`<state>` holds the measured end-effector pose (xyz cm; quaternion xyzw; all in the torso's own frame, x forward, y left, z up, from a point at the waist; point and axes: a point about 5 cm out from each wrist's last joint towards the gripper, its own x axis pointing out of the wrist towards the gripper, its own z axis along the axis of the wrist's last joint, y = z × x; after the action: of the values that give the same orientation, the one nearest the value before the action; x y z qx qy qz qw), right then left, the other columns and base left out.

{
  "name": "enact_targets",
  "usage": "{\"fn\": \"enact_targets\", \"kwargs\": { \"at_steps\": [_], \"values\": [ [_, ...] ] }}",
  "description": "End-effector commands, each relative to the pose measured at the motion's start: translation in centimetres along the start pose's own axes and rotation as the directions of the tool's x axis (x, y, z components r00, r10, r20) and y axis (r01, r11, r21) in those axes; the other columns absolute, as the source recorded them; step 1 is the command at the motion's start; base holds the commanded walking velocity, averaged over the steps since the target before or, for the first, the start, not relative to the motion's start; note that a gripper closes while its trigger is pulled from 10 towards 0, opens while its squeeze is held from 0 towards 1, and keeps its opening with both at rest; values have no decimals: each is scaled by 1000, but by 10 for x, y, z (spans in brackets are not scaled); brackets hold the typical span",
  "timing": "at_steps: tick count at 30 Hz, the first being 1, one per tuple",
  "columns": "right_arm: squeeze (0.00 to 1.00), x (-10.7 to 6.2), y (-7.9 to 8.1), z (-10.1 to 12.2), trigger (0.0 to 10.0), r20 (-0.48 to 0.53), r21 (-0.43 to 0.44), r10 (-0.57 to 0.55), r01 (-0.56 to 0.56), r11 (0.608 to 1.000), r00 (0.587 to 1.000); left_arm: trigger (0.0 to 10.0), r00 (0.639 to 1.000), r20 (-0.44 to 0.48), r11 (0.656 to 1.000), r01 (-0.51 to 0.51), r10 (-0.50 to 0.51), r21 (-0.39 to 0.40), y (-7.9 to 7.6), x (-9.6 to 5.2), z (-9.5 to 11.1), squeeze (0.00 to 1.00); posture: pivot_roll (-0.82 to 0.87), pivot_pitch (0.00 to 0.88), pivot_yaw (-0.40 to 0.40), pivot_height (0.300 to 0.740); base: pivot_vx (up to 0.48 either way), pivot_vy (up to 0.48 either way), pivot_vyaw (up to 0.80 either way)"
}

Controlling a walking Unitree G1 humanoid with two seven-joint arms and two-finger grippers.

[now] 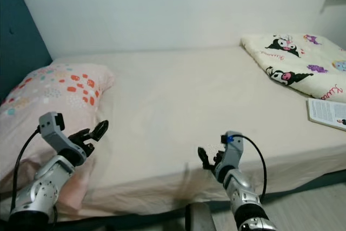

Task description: Clean up the room

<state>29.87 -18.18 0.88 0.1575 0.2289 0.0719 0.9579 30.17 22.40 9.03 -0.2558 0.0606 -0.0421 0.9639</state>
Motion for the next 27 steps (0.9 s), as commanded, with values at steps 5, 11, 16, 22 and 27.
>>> {"fn": "enact_targets", "kwargs": {
  "at_steps": [5, 11, 16, 22, 27],
  "values": [
    [0, -16, -13, -43, 10000, -140, 16, -62, 65, 998, 988, 10000, 994, -52, 995, -92, 94, 46, 20, -9, -19, 0, -10, 0, -55, 653, -192, 0, 0],
    [0, -30, -23, -70, 10000, -226, 45, -118, 131, 990, 967, 10000, 979, -115, 985, -168, 170, 27, 40, -21, -40, 0, -7, 0, -59, 678, -277, 0, 0],
    [0, -46, -33, -93, 10000, -304, 70, -177, 207, 976, 936, 10000, 949, -180, 965, -264, 259, -2, 65, -42, -64, 0, -2, 0, -59, 698, 0, 0, 0],
    [0, -61, -38, -113, 10000, -379, 58, -206, 246, 968, 902, 10000, 874, -306, 921, -387, 377, 30, 88, -74, -97, 0, -1, 0, -60, 722, 0, 0, 0],
    [0, -79, -41, -137, 10000, -476, -4, -235, 265, 964, 847, 10000, 756, -443, 867, -486, 481, 112, 101, -115, -134, 0, 5, 0, -67, 740, 0, 0, 0]
  ]
}}
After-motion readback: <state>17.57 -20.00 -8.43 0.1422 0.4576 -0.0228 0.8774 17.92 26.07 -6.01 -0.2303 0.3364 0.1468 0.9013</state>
